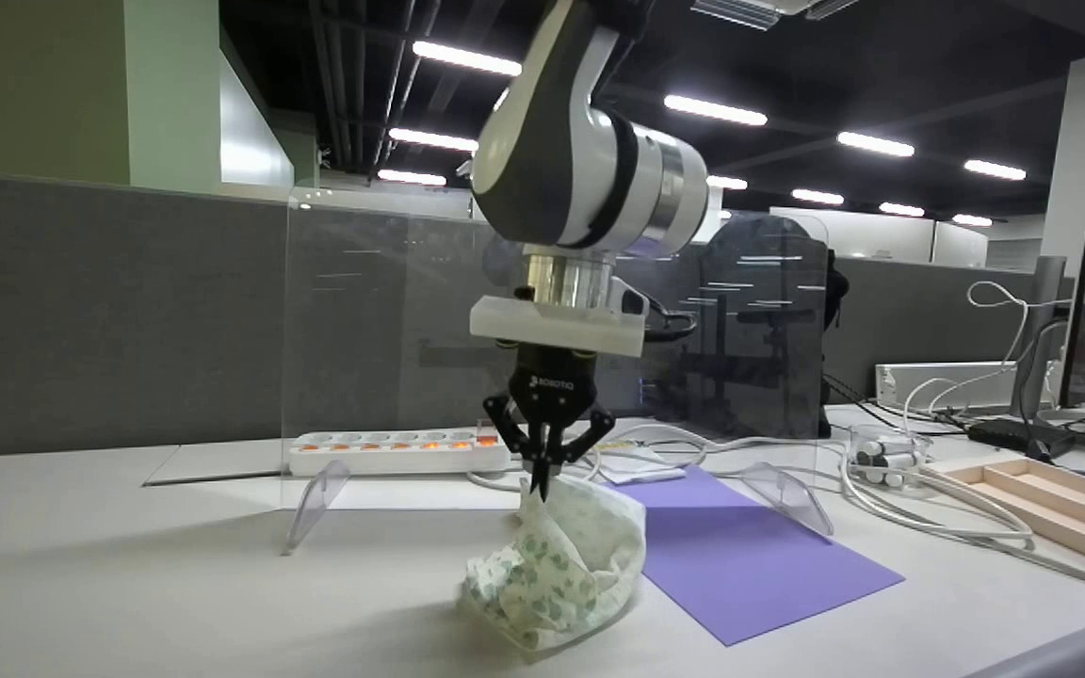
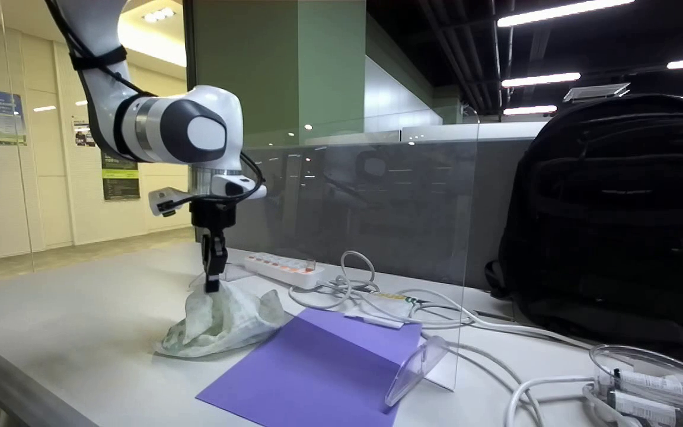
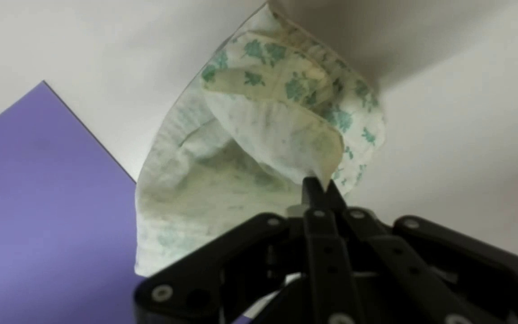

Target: Put the cloth on the clear screen

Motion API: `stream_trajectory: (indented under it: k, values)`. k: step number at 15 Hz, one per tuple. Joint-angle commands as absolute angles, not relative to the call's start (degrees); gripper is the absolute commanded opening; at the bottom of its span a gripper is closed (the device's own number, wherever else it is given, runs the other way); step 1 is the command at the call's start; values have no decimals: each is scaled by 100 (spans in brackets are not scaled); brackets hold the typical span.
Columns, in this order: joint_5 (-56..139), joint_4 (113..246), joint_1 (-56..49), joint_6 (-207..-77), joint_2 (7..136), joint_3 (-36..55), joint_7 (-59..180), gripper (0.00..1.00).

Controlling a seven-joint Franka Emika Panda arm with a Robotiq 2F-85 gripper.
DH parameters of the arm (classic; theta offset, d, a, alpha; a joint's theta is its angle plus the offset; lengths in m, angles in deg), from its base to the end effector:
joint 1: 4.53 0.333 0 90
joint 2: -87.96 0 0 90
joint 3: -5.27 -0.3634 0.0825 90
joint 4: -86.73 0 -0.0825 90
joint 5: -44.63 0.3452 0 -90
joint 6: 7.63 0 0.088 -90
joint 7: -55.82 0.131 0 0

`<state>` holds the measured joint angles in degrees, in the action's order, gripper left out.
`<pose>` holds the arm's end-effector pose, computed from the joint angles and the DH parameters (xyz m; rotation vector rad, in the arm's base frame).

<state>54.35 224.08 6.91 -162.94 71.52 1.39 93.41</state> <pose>0.4830 0.1280 0.2564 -2.9352 0.8203 0.0273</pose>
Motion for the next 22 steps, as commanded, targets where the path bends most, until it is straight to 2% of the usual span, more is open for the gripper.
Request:
stream_trajectory:
  k: [1, 13, 15, 16, 22]
  values:
    - [5891, 22505, 665, -15765, 7880, -147, 9133, 0]
    - [5105, 21809, 559, -14492, 9939, -601, 9786, 0]
    - [5401, 21600, 555, -14010, 10081, -559, 9531, 0]
    - [5321, 21831, 539, -14452, 9984, -631, 9500, 1]
    - [5291, 21703, 480, -14216, 10122, -671, 9513, 0]
